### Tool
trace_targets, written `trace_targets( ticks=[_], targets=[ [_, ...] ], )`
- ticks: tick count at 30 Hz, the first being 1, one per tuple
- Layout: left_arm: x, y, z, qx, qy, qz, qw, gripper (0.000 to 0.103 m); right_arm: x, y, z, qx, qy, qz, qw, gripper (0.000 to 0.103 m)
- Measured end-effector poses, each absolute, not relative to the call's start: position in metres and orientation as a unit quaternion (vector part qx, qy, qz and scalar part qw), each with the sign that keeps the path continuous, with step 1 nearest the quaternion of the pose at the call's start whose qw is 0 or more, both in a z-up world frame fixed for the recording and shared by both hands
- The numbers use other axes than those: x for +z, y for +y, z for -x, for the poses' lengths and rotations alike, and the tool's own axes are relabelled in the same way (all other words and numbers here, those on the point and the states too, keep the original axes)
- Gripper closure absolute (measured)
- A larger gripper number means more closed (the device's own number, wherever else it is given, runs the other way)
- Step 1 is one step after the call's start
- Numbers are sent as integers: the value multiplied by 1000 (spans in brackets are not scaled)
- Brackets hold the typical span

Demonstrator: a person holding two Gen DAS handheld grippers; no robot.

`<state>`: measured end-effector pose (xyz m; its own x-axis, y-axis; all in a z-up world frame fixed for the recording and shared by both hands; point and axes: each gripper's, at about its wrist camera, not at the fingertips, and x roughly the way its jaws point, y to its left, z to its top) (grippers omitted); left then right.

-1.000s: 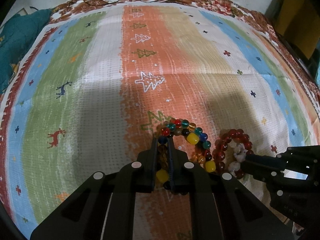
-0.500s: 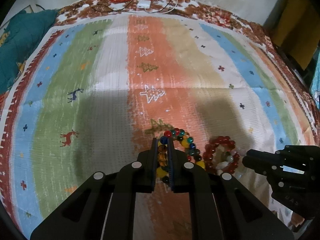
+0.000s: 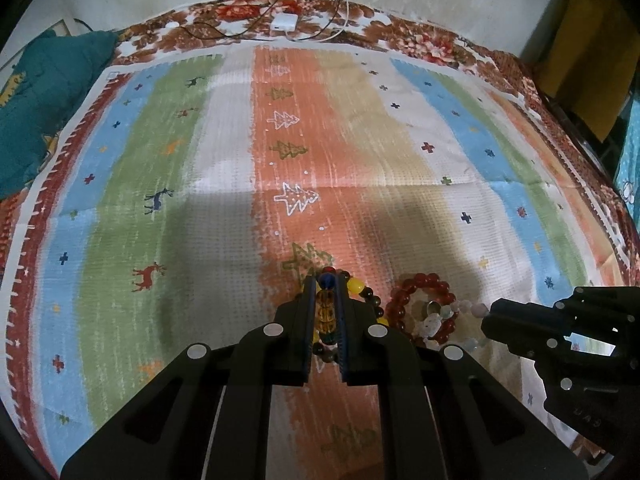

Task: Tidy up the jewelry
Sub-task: 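Lift the multicolour bracelet with the left tool while the right tool carries the white bracelet toward the tin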

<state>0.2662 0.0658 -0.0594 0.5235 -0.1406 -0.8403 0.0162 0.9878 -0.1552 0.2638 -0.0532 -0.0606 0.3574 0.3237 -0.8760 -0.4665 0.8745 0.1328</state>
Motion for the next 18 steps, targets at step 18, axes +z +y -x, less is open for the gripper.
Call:
trace_targets(
  ticks=[18],
  targets=[
    [-38, 61, -247, -48, 470, 63, 879, 94, -37, -59, -243, 241, 486, 81, 836, 93]
  ],
)
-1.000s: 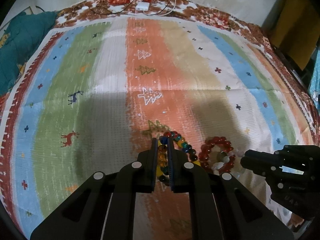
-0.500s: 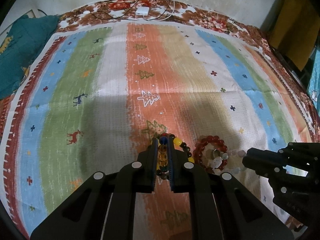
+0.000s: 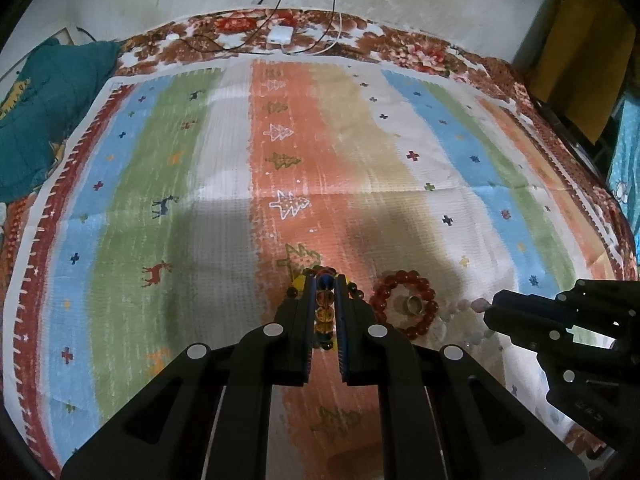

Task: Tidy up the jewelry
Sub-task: 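Lift the multicolour bracelet with the left tool while the right tool carries the white bracelet toward the tin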

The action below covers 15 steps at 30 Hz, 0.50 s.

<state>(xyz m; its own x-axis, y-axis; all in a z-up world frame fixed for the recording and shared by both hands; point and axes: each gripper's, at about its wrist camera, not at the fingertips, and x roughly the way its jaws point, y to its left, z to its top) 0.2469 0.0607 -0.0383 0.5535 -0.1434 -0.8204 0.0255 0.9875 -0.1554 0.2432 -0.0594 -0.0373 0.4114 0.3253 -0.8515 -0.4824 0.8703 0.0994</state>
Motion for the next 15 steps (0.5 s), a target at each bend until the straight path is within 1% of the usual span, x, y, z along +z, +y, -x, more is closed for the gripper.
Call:
trace_targets(
  ticks=[15],
  targets=[
    [-13, 55, -216, -59, 449, 67, 889, 94, -26, -61, -221, 248, 471, 84, 842, 93]
  ],
)
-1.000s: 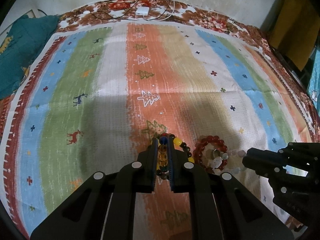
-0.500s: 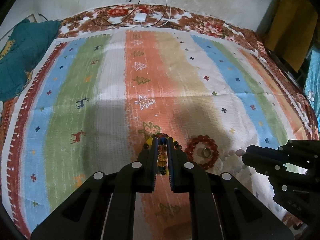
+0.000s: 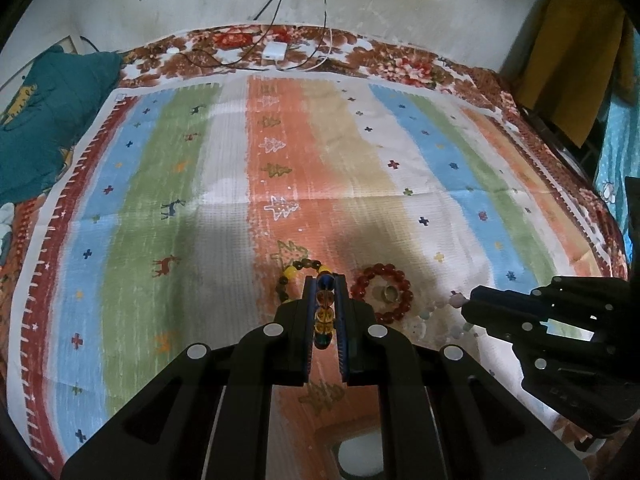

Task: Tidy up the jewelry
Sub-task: 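Lift the multicolour bracelet with the left tool while the right tool carries the white bracelet toward the tin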

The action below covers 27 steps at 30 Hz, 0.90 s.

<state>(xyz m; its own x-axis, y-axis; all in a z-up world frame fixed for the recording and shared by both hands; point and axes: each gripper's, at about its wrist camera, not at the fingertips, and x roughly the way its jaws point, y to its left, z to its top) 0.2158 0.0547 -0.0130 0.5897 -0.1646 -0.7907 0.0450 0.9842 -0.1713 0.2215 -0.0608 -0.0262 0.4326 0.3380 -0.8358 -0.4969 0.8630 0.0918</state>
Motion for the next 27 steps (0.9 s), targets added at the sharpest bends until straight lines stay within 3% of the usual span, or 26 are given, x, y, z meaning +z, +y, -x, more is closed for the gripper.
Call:
trace_targets(
  ticks=[27],
  targets=[
    [14, 30, -166, -85, 416, 41, 904, 94, -7, -71, -185, 248, 444, 97, 855, 93]
  ],
)
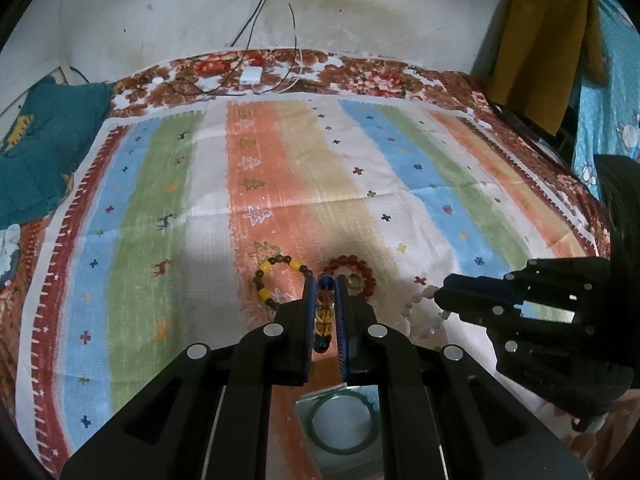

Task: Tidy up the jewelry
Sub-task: 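Lift the multicolour bracelet with the left tool while the right tool carries the white bracelet toward the tin, then lower both held bracelets into the tin and open both tools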

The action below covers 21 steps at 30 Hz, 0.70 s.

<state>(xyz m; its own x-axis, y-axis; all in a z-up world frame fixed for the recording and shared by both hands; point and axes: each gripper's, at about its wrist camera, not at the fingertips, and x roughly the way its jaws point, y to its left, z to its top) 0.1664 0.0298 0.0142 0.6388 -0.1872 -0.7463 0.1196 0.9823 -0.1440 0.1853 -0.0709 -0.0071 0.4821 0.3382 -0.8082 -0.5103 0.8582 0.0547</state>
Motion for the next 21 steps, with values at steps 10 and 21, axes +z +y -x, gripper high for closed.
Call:
trace_targets(
  ticks=[10, 21],
  targets=[
    [18, 28, -142, -97, 409, 50, 906, 94, 7, -73, -165, 265, 425, 95, 860, 93],
    [23, 26, -120, -107, 400, 56, 908, 94, 11, -76, -145, 277, 423, 95, 858, 93]
  ],
)
